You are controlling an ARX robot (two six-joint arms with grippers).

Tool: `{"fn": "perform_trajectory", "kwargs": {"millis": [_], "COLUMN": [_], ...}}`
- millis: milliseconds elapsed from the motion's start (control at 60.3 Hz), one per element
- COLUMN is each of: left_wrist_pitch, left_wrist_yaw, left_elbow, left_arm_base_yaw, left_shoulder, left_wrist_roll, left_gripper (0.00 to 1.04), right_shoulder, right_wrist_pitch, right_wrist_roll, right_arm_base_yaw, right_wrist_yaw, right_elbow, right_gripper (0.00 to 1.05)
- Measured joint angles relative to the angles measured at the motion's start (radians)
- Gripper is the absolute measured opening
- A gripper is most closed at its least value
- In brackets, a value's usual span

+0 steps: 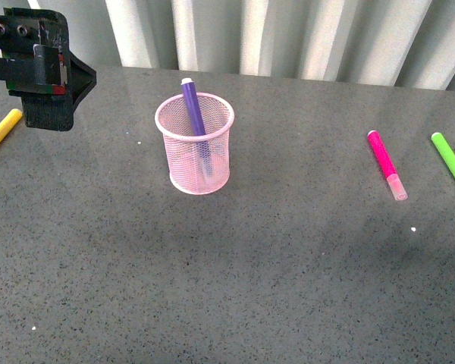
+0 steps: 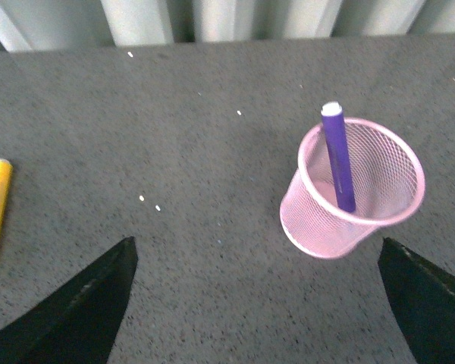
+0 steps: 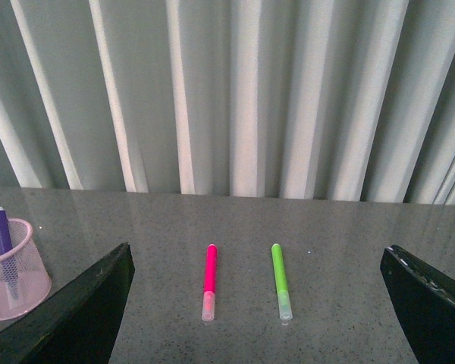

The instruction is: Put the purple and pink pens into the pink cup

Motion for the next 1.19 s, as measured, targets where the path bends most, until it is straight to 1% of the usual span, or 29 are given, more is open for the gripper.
{"fn": "perform_trajectory", "kwargs": {"millis": [33,66,83,100,133,183,216,348,481,614,630,664,697,780,846,1029,1195], "left_wrist_pitch": [0.109,0.283,0.33,0.412,0.547,0.668,0.684,0.65,0.592,0.489,0.478,0.455,0.437,0.383,0.348,0.174,0.071], "left_wrist_yaw": [-0.059,-0.122,-0.128,-0.145,-0.146,-0.143,-0.138,-0.095,-0.065,-0.04,-0.031,0.021,0.034,0.037,0.039,0.04,0.04], "left_elbow": [-0.038,-0.082,-0.098,-0.131,-0.192,-0.248,-0.265,-0.353,-0.403,-0.454,-0.458,-0.466,-0.471,-0.484,-0.491,-0.512,-0.513], "left_arm_base_yaw": [-0.003,-0.003,-0.003,-0.001,0.01,0.031,0.041,0.087,0.112,0.146,0.152,0.183,0.199,0.223,0.226,0.227,0.227], "left_shoulder": [0.023,0.051,0.057,0.066,0.07,0.044,0.016,-0.131,-0.233,-0.388,-0.402,-0.435,-0.459,-0.528,-0.57,-0.771,-0.882], "left_wrist_roll": [0.0,0.0,0.0,0.0,0.0,0.0,0.0,0.0,-0.002,-0.001,-0.002,-0.001,-0.001,-0.001,-0.001,-0.001,-0.001], "left_gripper": [0.91,0.85,0.83,0.8,0.73,0.62,0.56,0.26,0.03,0.04,0.04,0.04,0.04,0.04,0.04,0.04,0.04], "right_shoulder": [0.0,0.0,0.0,0.0,0.0,0.0,0.0,0.0,0.0,0.0,0.0,0.0,0.0,0.0,0.0,0.0,0.0], "right_wrist_pitch": [0.0,0.0,0.0,0.0,0.0,0.0,0.0,0.0,0.0,0.0,0.0,0.0,0.0,0.0,0.0,0.0,0.0], "right_wrist_roll": [0.0,0.0,0.0,0.0,0.0,0.0,0.0,0.0,0.0,0.0,0.0,0.0,0.0,0.0,0.0,0.0,0.0], "right_arm_base_yaw": [0.0,0.0,0.0,0.0,0.0,0.0,0.0,0.0,0.0,0.0,0.0,0.0,0.0,0.0,0.0,0.0,0.0], "right_wrist_yaw": [0.0,0.002,0.002,0.002,0.004,0.003,0.003,0.002,0.003,0.003,0.003,0.003,0.003,0.003,0.003,0.003,0.003], "right_elbow": [0.0,0.0,0.0,0.0,0.0,0.0,0.0,0.0,0.0,0.0,0.0,0.0,0.0,0.0,0.0,0.0,0.0], "right_gripper": [0.98,0.98,0.98,0.98,0.98,0.98,0.98,0.98,0.98,0.98,0.98,0.98,0.98,0.98,0.98,0.98,0.98]}}
